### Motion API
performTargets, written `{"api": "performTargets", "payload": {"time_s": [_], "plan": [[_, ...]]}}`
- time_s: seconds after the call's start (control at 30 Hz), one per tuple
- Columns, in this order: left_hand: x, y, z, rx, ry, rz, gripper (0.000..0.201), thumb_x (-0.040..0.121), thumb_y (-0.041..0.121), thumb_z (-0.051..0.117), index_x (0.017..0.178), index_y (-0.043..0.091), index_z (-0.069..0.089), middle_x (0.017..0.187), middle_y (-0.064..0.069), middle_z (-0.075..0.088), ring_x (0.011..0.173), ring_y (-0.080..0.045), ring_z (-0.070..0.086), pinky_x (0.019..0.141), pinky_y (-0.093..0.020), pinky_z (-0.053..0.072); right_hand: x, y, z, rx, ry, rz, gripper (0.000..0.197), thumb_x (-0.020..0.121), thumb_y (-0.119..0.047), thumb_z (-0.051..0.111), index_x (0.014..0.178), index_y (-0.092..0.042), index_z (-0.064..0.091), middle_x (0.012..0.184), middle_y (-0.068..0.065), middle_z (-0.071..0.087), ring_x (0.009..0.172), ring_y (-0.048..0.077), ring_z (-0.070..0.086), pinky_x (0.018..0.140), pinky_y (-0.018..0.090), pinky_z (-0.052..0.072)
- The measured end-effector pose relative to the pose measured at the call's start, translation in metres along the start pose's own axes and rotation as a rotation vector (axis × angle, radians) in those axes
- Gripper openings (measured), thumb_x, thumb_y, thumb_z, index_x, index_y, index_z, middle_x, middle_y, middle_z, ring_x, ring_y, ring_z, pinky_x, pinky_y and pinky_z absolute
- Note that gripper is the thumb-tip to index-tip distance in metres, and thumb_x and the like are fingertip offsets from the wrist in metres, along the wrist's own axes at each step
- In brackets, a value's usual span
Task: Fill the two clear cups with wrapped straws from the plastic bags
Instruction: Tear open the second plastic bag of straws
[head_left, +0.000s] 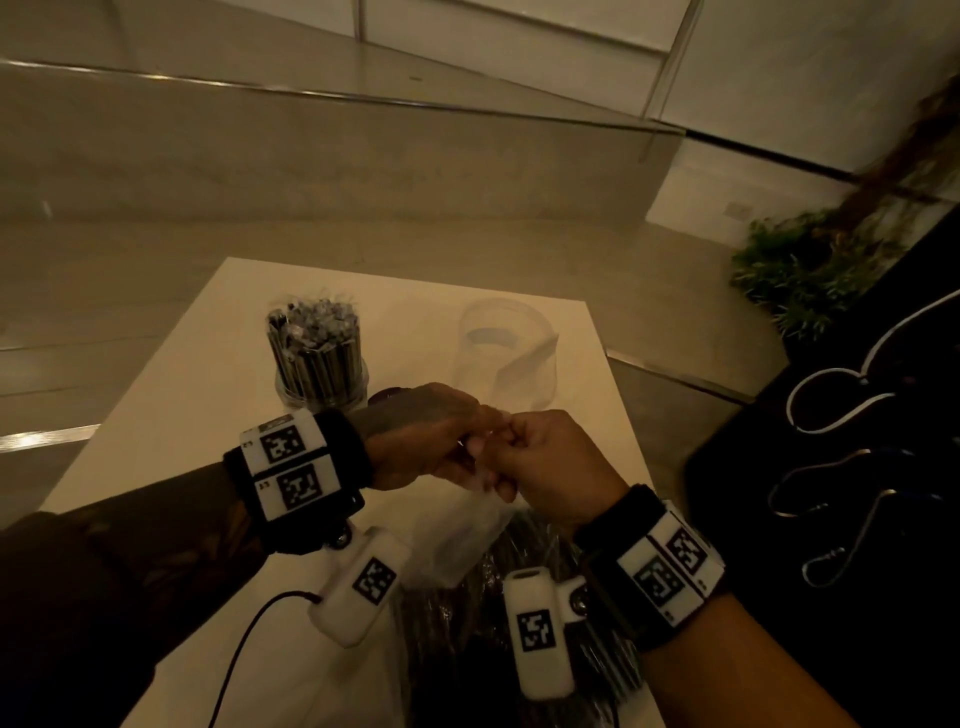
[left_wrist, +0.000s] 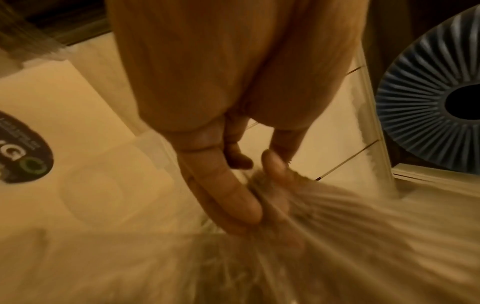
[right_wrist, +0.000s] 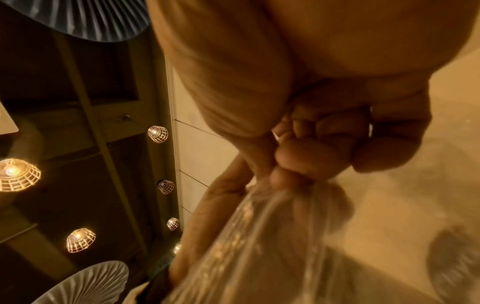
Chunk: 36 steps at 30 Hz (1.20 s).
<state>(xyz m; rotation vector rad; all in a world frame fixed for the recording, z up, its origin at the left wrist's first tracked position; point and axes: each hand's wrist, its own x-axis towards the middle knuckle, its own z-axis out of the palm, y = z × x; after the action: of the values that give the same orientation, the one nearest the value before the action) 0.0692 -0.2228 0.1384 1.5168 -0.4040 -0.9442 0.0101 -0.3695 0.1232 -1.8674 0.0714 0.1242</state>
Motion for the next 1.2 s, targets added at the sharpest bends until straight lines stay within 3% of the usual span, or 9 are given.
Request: {"api": "performTargets", "payload": {"time_s": [0.17, 0.37, 0.53, 0.7, 0.77, 0.9, 1.03, 1.1, 1.2], "plan": [[0.005, -0.009, -0.002, -0.006, 0.133, 0.023, 0.022, 0.096, 0.026, 0.050, 0.081, 0.011, 0.057, 0.071, -0.007, 0.062, 0.063, -0.013, 0.061, 0.053, -0.022, 0.047, -0.002, 0.000, -0.001, 0.148, 0.029, -0.021, 0.032, 0.091, -0.016, 0.064, 0.061, -0.008, 0.059, 0.056, 0.013, 0.058, 0.052, 0.023, 0.055, 0.063, 0.034, 0.048], [0.004, -0.015, -0.007, -0.034, 0.015, 0.103, 0.033, 0.091, 0.034, 0.047, 0.091, 0.002, 0.056, 0.086, -0.020, 0.061, 0.084, -0.029, 0.061, 0.067, -0.034, 0.056, -0.009, 0.004, 0.001, 0.337, 0.085, -0.010, 0.026, 0.094, -0.005, 0.055, 0.070, 0.004, 0.058, 0.069, 0.019, 0.060, 0.060, 0.022, 0.058, 0.061, 0.031, 0.054], [0.001, -0.010, -0.010, 0.137, -0.020, 0.043, 0.021, 0.097, 0.013, 0.047, 0.088, -0.003, 0.055, 0.083, -0.020, 0.060, 0.076, -0.020, 0.066, 0.064, -0.034, 0.058, -0.018, 0.013, 0.002, -0.169, 0.203, -0.077, 0.028, 0.094, -0.009, 0.054, 0.068, 0.000, 0.057, 0.059, 0.003, 0.058, 0.051, 0.003, 0.052, 0.052, 0.013, 0.042], [-0.006, -0.006, -0.030, 0.472, 0.169, -0.036, 0.022, 0.097, 0.008, 0.045, 0.084, -0.007, 0.053, 0.078, -0.018, 0.061, 0.068, -0.020, 0.067, 0.061, -0.036, 0.060, -0.026, 0.037, -0.032, -0.466, 0.438, -0.077, 0.034, 0.087, -0.004, 0.055, 0.058, -0.012, 0.041, 0.055, 0.005, 0.048, 0.052, 0.015, 0.047, 0.048, 0.015, 0.035], [-0.010, -0.007, -0.041, 0.544, 0.274, 0.007, 0.025, 0.097, 0.009, 0.047, 0.076, -0.003, 0.055, 0.081, -0.013, 0.064, 0.072, -0.020, 0.069, 0.064, -0.040, 0.060, -0.027, 0.046, -0.054, -0.471, 0.404, 0.000, 0.027, 0.087, -0.010, 0.057, 0.062, -0.004, 0.048, 0.060, 0.015, 0.058, 0.059, 0.029, 0.058, 0.059, 0.038, 0.052], [-0.002, -0.012, -0.015, 0.109, 0.261, 0.083, 0.025, 0.088, -0.007, 0.053, 0.066, 0.003, 0.048, 0.084, -0.015, 0.069, 0.079, -0.025, 0.071, 0.066, -0.039, 0.060, -0.010, 0.031, -0.034, -0.200, 0.246, 0.163, 0.027, 0.077, -0.022, 0.078, 0.086, -0.013, 0.054, 0.072, 0.008, 0.067, 0.064, 0.019, 0.067, 0.057, 0.037, 0.056], [0.026, -0.019, -0.011, -0.529, 0.207, -0.045, 0.028, 0.093, -0.011, 0.032, 0.077, 0.008, 0.043, 0.066, -0.008, 0.051, 0.051, -0.018, 0.055, 0.048, -0.025, 0.053, 0.006, 0.019, -0.012, -0.052, 0.267, 0.237, 0.018, 0.087, -0.004, 0.061, 0.077, -0.018, 0.058, 0.078, 0.003, 0.063, 0.071, 0.017, 0.060, 0.074, 0.041, 0.057], [0.030, -0.025, -0.028, -0.542, 0.149, -0.174, 0.029, 0.093, -0.001, 0.024, 0.072, 0.010, 0.040, 0.064, -0.004, 0.027, 0.040, -0.012, 0.033, 0.037, -0.021, 0.038, 0.010, 0.028, -0.018, 0.382, 0.309, 0.369, 0.025, 0.088, 0.008, 0.047, 0.078, -0.013, 0.055, 0.076, 0.006, 0.057, 0.067, 0.020, 0.057, 0.072, 0.039, 0.053], [0.020, -0.024, -0.040, -0.372, 0.062, -0.250, 0.015, 0.076, 0.020, 0.047, 0.068, 0.008, 0.051, 0.061, -0.004, 0.017, 0.037, -0.015, 0.019, 0.038, -0.018, 0.018, 0.013, 0.035, -0.032, 0.758, 0.473, 0.465, 0.026, 0.063, 0.012, 0.043, 0.075, -0.009, 0.050, 0.064, 0.008, 0.038, 0.050, 0.020, 0.043, 0.069, 0.037, 0.041]]}}
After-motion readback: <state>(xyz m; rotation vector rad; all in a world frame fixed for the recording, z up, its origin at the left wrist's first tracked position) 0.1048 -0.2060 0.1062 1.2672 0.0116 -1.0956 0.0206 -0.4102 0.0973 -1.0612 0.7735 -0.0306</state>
